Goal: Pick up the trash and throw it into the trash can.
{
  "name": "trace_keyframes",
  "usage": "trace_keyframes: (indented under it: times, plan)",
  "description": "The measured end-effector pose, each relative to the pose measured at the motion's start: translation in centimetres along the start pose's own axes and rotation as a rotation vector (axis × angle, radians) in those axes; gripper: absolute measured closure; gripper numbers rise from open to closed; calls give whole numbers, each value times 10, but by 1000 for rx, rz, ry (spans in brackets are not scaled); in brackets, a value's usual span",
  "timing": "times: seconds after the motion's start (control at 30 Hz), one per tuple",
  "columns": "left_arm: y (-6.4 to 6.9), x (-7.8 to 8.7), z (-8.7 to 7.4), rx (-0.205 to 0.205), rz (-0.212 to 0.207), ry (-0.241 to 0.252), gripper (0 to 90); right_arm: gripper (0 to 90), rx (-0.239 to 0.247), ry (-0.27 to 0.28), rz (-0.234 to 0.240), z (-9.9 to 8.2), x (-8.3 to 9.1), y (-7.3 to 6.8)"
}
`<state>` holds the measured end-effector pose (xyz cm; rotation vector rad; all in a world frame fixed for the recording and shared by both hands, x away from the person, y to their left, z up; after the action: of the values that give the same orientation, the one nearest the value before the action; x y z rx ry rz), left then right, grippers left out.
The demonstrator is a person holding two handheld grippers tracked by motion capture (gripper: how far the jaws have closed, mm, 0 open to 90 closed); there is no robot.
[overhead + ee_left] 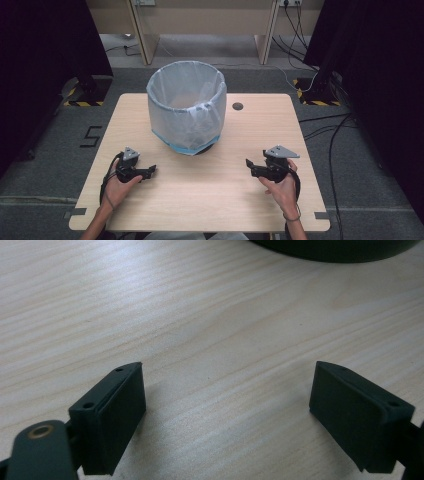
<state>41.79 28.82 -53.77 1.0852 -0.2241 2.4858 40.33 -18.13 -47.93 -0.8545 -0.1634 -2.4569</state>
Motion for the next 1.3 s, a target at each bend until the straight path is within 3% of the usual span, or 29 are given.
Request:
trace_keyframes:
  times: [0.33,0.67,1.3]
  plan:
    - [0,0,0,0,0,0,141,155,-1,-42,10,-17,-3,-4]
    - [0,0,0,0,0,0,141,156,7,-68,26,-32,-3,-7]
    - [0,0,0,0,0,1,142,156,17,-142,-9,-59,-3,-11]
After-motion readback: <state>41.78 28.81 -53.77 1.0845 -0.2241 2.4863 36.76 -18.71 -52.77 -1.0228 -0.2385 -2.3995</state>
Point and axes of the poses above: each handheld gripper's, and its own axes: x roughly backward along the jaws, z roughly out of its top, y roughly to its right, the point moved 2 cm from there along -x, roughly forward along the jaws, and after that the axes turned 5 degrees about -y, right-handed, at the moved point
